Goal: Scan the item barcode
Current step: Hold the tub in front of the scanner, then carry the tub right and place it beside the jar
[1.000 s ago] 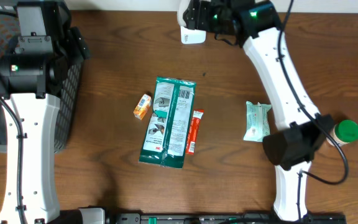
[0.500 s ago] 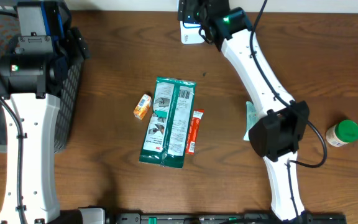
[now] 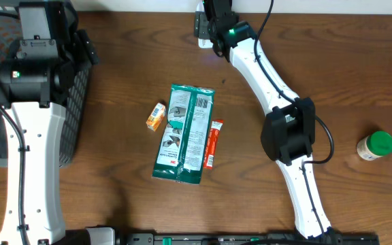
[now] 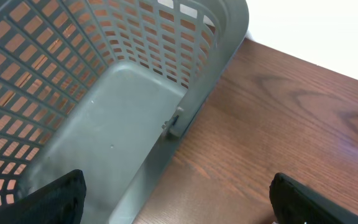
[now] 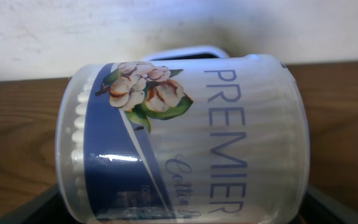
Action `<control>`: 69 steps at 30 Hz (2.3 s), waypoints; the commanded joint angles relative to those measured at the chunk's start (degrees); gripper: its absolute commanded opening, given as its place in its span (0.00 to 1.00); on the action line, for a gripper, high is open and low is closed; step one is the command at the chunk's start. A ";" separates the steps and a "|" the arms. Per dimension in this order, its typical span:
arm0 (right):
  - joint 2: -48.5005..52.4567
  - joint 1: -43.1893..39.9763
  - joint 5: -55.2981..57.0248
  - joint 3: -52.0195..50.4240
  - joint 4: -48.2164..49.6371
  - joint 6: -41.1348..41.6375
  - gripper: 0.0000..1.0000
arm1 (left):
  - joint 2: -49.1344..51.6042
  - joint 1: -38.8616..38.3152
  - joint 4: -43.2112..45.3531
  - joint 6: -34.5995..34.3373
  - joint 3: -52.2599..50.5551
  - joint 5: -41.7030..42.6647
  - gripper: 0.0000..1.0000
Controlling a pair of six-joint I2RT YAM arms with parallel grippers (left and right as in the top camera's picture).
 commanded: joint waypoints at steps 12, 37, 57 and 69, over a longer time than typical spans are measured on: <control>0.61 0.57 1.79 0.92 2.51 -7.28 0.61 | 0.07 0.24 0.04 -0.09 0.39 -0.96 0.90; 2.32 0.31 1.79 0.92 2.05 -7.15 0.61 | 0.07 0.24 0.04 -0.11 0.39 -0.94 0.90; -17.31 -1.49 -0.13 1.09 -14.51 -10.49 0.61 | 0.07 0.24 0.04 -0.09 0.39 -0.94 0.90; -30.08 -9.62 -0.13 0.98 -56.65 -21.55 0.63 | 0.07 0.24 0.04 -0.11 0.39 -0.94 0.90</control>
